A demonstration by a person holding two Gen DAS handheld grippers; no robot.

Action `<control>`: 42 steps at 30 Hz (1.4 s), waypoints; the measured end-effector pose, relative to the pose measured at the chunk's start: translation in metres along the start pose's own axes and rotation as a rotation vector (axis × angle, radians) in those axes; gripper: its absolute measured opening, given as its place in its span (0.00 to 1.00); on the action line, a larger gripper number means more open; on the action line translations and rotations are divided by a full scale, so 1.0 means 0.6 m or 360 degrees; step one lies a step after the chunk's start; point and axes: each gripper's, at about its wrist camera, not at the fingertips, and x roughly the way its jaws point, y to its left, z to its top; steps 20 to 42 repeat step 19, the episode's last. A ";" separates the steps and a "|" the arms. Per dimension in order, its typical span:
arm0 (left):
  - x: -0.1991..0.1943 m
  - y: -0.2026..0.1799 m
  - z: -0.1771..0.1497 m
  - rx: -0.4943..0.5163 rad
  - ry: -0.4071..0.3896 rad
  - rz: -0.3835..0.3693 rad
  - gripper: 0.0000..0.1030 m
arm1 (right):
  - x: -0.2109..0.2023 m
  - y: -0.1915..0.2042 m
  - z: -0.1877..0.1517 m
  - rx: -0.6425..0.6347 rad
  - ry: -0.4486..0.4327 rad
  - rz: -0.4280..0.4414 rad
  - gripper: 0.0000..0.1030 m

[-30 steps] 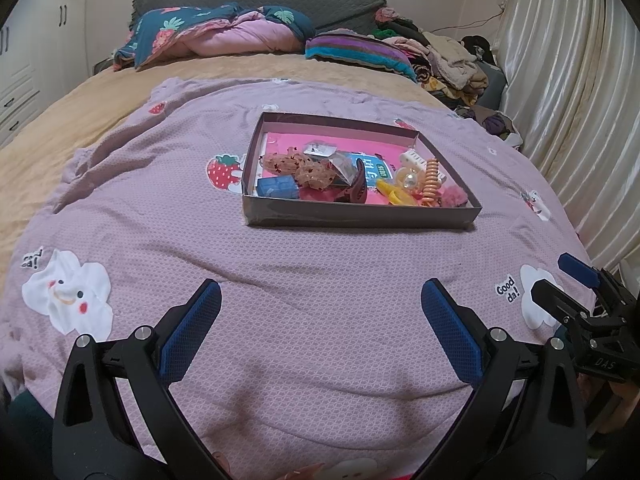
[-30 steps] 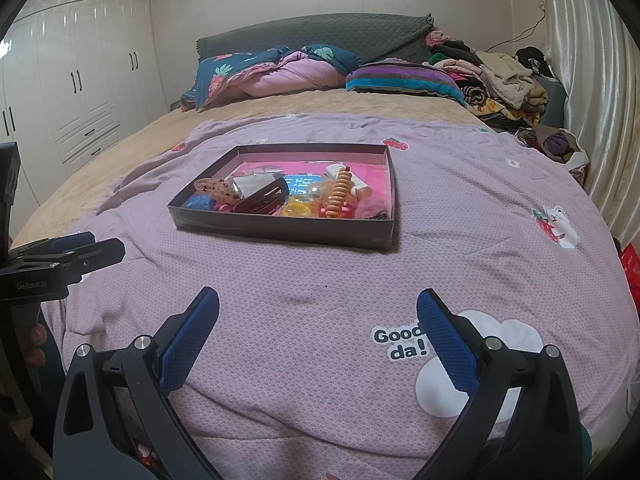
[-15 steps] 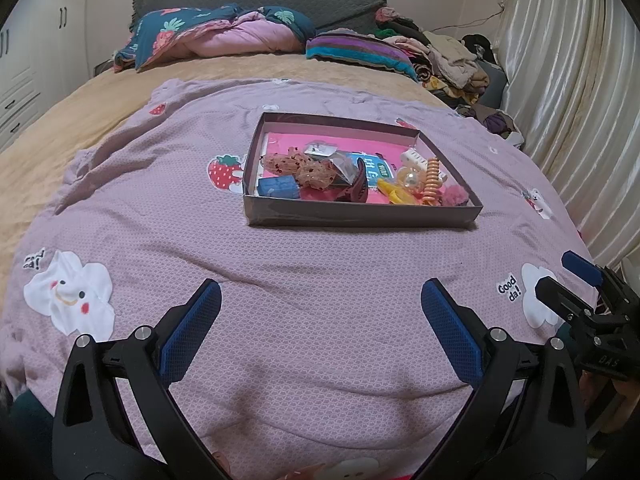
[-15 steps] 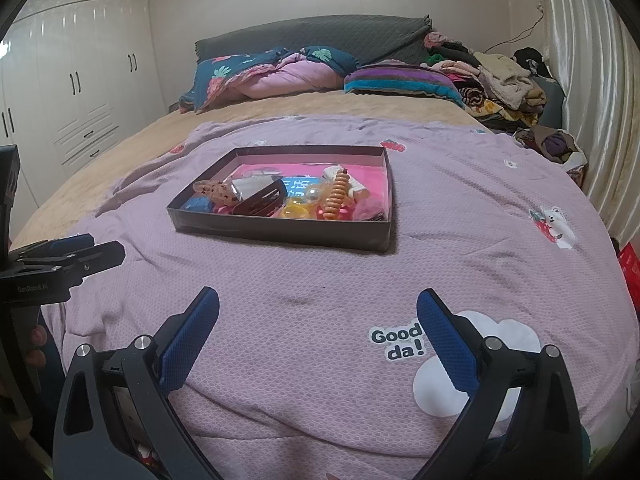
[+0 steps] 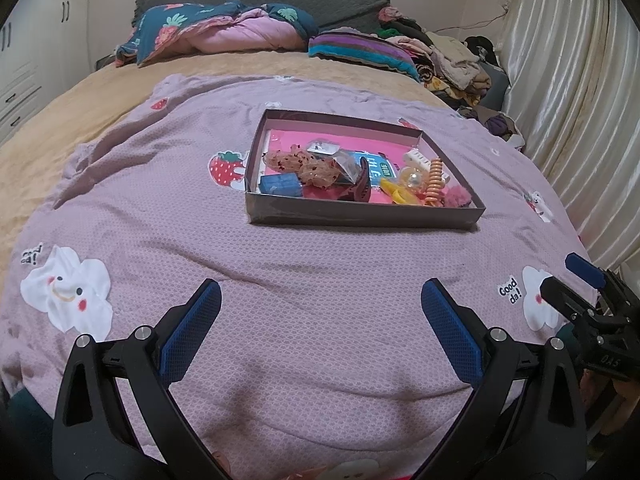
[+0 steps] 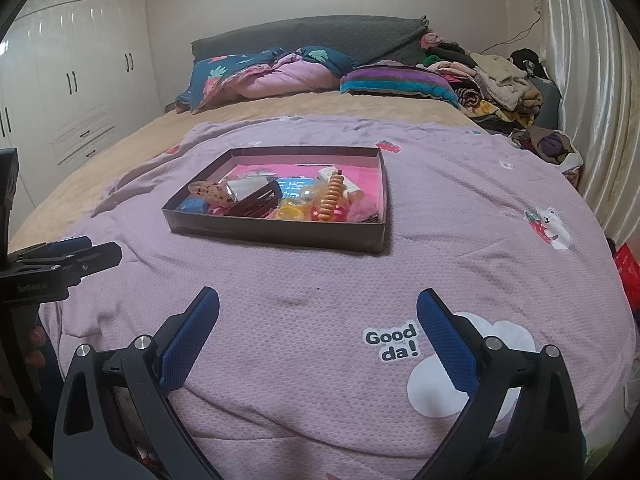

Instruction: Organize jewelry

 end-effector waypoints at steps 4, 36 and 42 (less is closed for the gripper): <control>-0.001 0.006 0.002 -0.0021 0.0003 0.0008 0.91 | 0.003 -0.006 0.006 0.0015 -0.0008 -0.0028 0.96; 0.137 0.283 0.135 -0.0414 0.0051 0.0633 0.91 | 0.181 -0.295 0.107 0.0508 0.0126 -0.0601 0.96; 0.137 0.283 0.135 -0.0414 0.0051 0.0633 0.91 | 0.181 -0.295 0.107 0.0508 0.0126 -0.0601 0.96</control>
